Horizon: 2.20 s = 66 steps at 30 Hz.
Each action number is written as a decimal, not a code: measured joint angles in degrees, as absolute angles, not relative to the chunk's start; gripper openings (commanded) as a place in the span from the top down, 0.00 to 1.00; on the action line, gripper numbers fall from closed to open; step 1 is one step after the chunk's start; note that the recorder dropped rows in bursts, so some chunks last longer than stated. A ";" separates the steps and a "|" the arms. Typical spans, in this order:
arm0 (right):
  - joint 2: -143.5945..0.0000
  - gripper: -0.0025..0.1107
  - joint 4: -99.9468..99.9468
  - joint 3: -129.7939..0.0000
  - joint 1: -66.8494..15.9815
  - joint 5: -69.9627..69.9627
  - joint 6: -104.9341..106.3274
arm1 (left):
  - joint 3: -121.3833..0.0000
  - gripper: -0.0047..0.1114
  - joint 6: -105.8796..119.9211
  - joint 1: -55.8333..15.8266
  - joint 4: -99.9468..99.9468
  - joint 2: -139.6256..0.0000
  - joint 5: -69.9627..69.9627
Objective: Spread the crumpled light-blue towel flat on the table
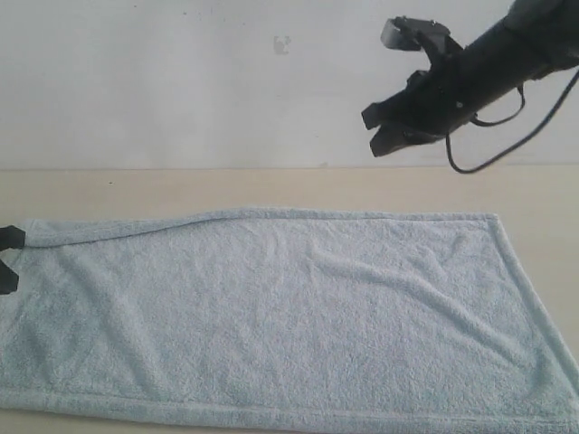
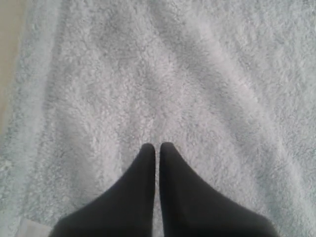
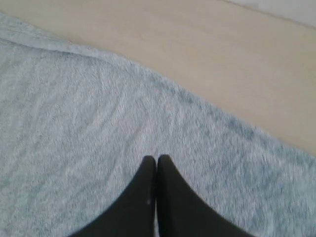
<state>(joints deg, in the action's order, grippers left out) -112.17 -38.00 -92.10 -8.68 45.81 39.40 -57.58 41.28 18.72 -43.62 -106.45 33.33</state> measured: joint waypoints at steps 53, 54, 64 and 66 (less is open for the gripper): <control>-93.56 0.98 -38.16 -26.06 -8.68 0.00 27.98 | -34.39 0.92 8.72 18.59 -16.42 -88.82 19.60; -93.56 0.98 -38.16 -25.96 -8.68 -0.79 27.98 | -34.80 0.92 8.72 18.59 -16.43 -86.27 19.18; -85.00 0.98 -38.16 -25.76 -14.70 -2.85 27.88 | -39.17 0.82 9.89 18.59 -16.67 -78.94 18.47; -82.87 0.98 -38.16 -25.76 -16.87 -2.85 27.88 | -40.02 0.69 10.01 18.59 -16.67 -80.47 18.47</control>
<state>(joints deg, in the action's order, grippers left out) -82.87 -38.16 -25.76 -16.87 -2.85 27.88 -40.02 10.01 18.59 -16.67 -80.47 18.47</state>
